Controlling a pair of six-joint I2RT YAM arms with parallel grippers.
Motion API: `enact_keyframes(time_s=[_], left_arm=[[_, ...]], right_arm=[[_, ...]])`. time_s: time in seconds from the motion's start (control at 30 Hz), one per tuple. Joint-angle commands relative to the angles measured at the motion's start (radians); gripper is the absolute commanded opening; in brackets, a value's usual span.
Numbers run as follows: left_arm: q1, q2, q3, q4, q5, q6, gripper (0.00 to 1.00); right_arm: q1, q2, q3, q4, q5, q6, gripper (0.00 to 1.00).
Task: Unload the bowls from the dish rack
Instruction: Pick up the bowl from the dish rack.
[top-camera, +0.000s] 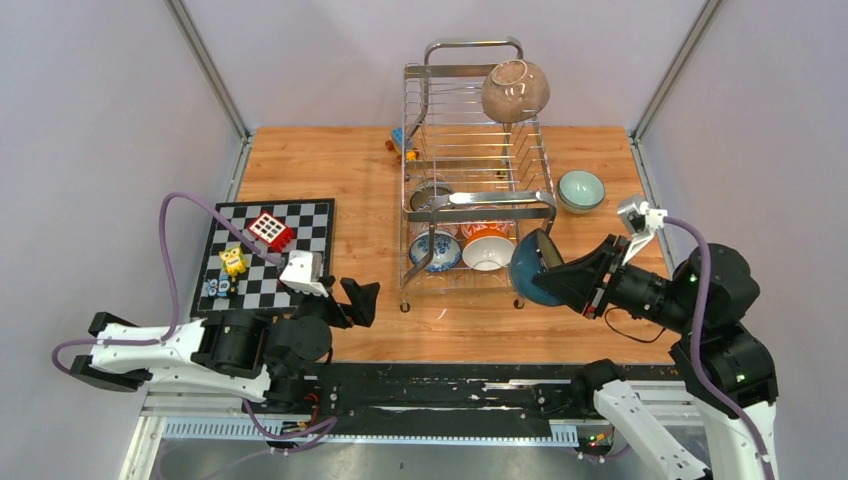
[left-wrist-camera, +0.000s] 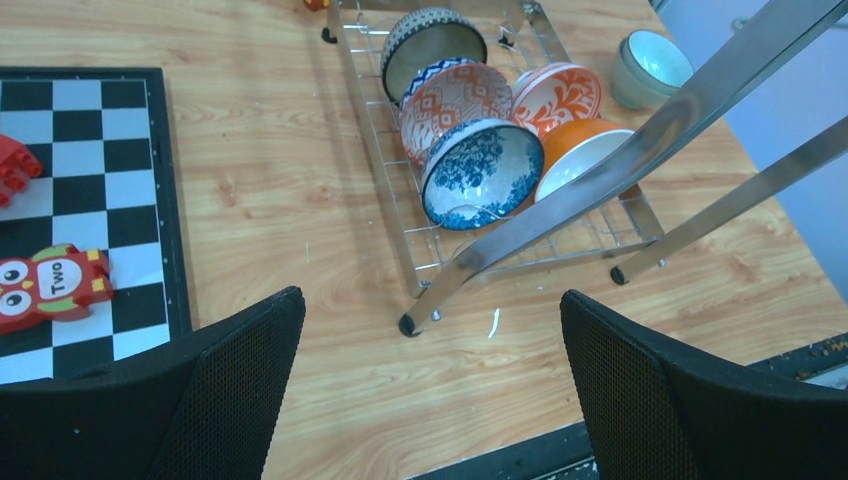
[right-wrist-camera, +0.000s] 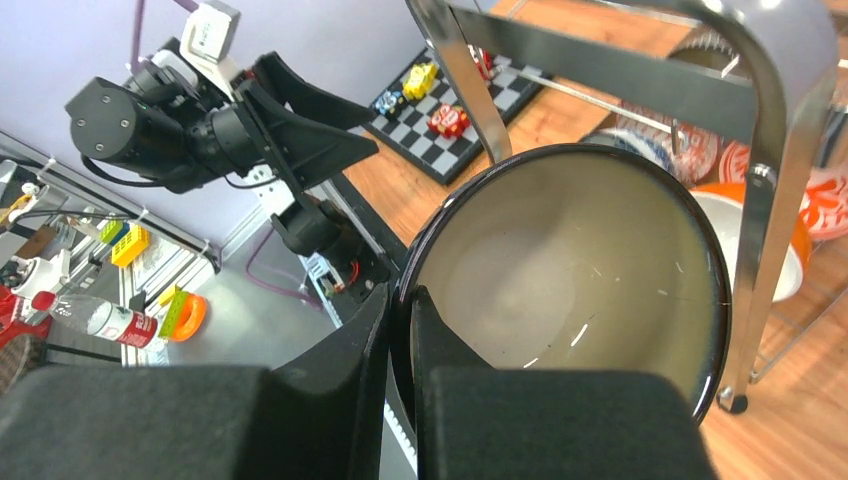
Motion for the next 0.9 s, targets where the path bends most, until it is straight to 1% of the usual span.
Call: enact_keyframes(time_s=[0.0,0.2,0.4,0.67,0.77,0.87], left_arm=[[-0.001,-0.008,-0.034,-0.038,0.012,-0.107,1.0],[-0.001,-0.03,-0.083,-0.069,0.039,-0.187,1.0],[-0.001,-0.052,-0.117,-0.081,0.053,-0.222,1.0],[-0.001,-0.045,-0.156,-0.054,0.073,-0.246,1.0],[-0.001,-0.042,-0.171,-0.056,0.084,-0.265,1.0],[-0.001,-0.044,-0.185,-0.056,0.092,-0.284,1.0]], right_arm=[[0.019,-0.038,-0.078,0.06,-0.01,-0.036,0.02],[0.019,-0.082,-0.186,0.049,0.019,-0.037,0.02],[0.019,-0.122,-0.254,0.0,0.073,-0.049,0.02],[0.022,-0.161,-0.438,0.048,0.106,0.0,0.02],[0.047,-0.179,-0.503,0.078,0.134,0.035,0.02],[0.101,-0.195,-0.538,0.078,0.225,0.057,0.02]])
